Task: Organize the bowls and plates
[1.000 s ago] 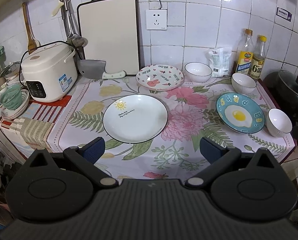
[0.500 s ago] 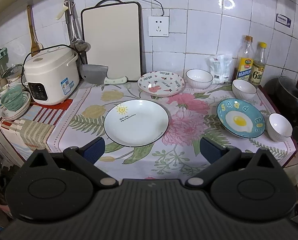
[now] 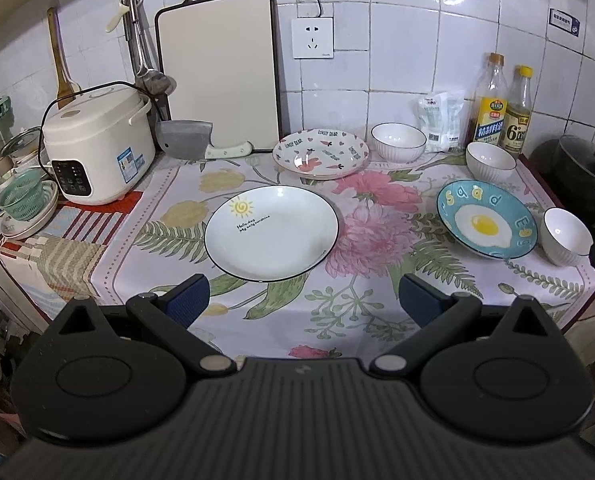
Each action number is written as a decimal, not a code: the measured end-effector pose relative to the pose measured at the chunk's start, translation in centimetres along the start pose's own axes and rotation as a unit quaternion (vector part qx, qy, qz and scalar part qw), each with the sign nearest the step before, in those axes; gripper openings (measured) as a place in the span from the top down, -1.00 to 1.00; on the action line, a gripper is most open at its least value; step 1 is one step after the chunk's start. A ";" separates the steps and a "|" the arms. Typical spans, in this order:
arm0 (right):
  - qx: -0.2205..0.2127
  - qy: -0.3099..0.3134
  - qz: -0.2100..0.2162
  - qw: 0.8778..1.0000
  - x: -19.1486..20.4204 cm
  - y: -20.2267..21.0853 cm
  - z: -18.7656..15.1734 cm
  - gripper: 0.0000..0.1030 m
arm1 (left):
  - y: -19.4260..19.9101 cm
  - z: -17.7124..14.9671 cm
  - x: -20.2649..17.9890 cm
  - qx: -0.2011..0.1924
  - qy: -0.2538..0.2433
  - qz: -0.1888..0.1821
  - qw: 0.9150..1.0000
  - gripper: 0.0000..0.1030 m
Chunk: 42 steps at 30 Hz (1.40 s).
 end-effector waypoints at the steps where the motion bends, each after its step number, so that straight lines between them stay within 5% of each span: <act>1: 0.001 0.002 0.000 1.000 0.0 -0.1 -0.1 -1.00 | -0.1 0.0 0.0 0.002 0.001 0.000 1.000 -0.99; 21: 0.009 0.014 0.038 0.999 1.3 -1.5 -1.0 -1.00 | -1.1 0.2 0.6 0.018 0.008 -0.018 1.000 -0.99; 29: -0.031 0.047 0.175 0.983 4.4 -4.6 -1.0 -1.00 | -3.3 2.1 4.8 0.006 0.038 -0.045 0.998 -0.95; 40: 0.007 0.046 0.324 0.945 12.5 -13.7 0.1 -1.00 | -12.5 3.4 10.8 0.020 0.066 -0.008 0.998 -0.89; 42: 0.033 0.028 0.340 0.940 13.9 -16.2 -0.3 -0.94 | -14.6 3.1 11.7 0.037 0.075 -0.004 0.996 -0.74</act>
Point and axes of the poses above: each gripper's, at about its wrist camera, not at the fingertips, and y roughly against the way its jaws point, x to its left, z to its top, the point moved 1 cm from there along -y, roughly the way its jaws point, and after that the axes turned 2 degrees about z, right-handed, at the moved point
